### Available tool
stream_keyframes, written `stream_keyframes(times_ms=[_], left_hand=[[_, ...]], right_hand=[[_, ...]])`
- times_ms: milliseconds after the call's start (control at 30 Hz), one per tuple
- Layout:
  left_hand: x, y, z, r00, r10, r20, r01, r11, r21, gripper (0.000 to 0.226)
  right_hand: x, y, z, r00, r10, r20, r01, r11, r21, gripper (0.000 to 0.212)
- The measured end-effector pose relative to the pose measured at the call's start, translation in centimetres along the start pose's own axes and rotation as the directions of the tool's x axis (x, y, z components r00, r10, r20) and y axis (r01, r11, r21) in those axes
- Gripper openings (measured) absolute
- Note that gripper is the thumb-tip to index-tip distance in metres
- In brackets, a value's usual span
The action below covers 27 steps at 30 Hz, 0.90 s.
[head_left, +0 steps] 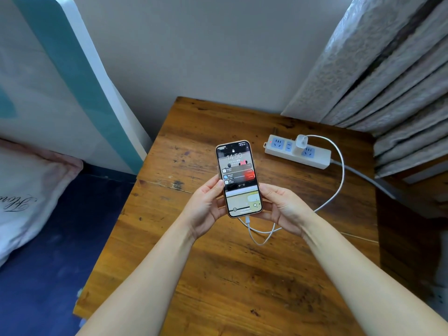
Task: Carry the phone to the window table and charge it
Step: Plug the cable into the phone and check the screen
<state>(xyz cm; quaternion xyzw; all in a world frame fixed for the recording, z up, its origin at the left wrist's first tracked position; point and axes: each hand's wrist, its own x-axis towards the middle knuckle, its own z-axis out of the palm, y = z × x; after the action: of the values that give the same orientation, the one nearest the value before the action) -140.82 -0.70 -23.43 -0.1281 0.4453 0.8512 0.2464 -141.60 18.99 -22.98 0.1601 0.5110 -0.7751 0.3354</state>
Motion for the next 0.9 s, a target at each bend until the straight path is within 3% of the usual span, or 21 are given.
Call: stream_keyframes(times_ms=[700, 900], left_hand=[[0.3, -0.2, -0.5, 1.0, -0.003, 0.018, 0.003, 1.0, 0.018, 0.035], [0.2, 0.2, -3.6, 0.996, 0.028, -0.081, -0.031, 0.998, -0.046, 0.033]], right_hand=[[0.0, -0.2, 0.1, 0.999, -0.047, -0.015, 0.045, 0.995, -0.089, 0.024], [2.5, 0.5, 3.2, 0.996, -0.089, -0.028, 0.083, 0.983, -0.164, 0.022]])
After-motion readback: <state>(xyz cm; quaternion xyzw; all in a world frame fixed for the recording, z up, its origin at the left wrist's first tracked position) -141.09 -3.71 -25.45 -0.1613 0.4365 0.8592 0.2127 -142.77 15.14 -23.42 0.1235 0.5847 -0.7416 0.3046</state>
